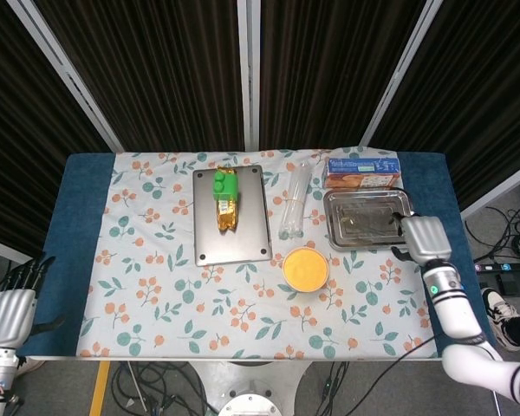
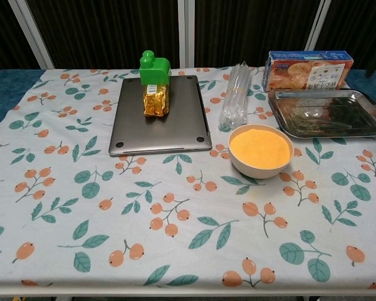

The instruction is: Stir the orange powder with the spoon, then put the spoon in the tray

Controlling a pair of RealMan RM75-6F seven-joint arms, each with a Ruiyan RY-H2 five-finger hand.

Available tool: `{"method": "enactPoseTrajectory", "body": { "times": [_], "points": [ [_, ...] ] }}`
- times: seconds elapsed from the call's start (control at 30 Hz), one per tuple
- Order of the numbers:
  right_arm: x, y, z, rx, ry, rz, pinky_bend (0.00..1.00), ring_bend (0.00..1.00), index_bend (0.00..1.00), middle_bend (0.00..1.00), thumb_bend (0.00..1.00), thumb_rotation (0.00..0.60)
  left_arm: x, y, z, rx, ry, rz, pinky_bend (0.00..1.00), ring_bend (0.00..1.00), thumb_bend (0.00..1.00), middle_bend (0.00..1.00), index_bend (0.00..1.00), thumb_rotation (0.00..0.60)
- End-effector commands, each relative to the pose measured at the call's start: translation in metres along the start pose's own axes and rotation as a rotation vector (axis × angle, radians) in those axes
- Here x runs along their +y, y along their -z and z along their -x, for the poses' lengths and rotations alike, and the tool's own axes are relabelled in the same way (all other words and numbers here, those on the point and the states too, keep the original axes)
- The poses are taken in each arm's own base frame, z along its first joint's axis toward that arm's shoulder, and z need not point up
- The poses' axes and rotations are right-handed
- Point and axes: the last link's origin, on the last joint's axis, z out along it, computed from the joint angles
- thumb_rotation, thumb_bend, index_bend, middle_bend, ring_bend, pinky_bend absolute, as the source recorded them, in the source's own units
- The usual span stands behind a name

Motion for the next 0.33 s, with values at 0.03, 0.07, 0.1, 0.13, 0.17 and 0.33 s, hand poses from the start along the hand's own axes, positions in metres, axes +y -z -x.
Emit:
{"method": "enactPoseTrajectory", "body": {
  "times": [0.03,0.07,0.1,0.13,0.17,0.33],
  "points": [
    [0.043,0.077,0.005,0.028,-0.050,-0.009,0.09,0.00,0.04,0.07,0.22,0.600,0.002,-0.002,-0.001,-0.005,-0.010,-0.008,0.13,0.10,0.04,0.12,0.10,0.600],
    [0.046,0.087,0.006,0.044,-0.059,-0.015,0.05,0.00,0.01,0.04,0.22,0.600,0.002,-0.002,-0.001,-0.005,-0.012,-0.011,0.13,0.10,0.04,0.12,0.10,0.600],
    [0.048,0.099,0.007,0.068,-0.071,-0.024,0.04,0.00,0.00,0.03,0.22,0.600,0.003,-0.002,-0.002,-0.005,-0.017,-0.016,0.13,0.10,0.04,0.12,0.10,0.600],
    [0.049,0.108,0.008,0.085,-0.080,-0.028,0.03,0.00,0.00,0.02,0.22,0.600,0.003,-0.002,-0.003,-0.005,-0.021,-0.019,0.13,0.10,0.04,0.12,0.10,0.600],
    [0.051,0.117,0.009,0.105,-0.088,-0.030,0.03,0.00,0.00,0.02,0.22,0.600,0.004,-0.002,-0.004,-0.001,-0.024,-0.021,0.13,0.10,0.04,0.12,0.10,0.600],
    [0.055,0.154,0.015,0.200,-0.106,-0.037,0.01,0.00,0.00,0.04,0.22,0.600,0.010,0.000,-0.005,0.021,-0.035,-0.021,0.13,0.10,0.04,0.12,0.10,0.600]
  ]
}}
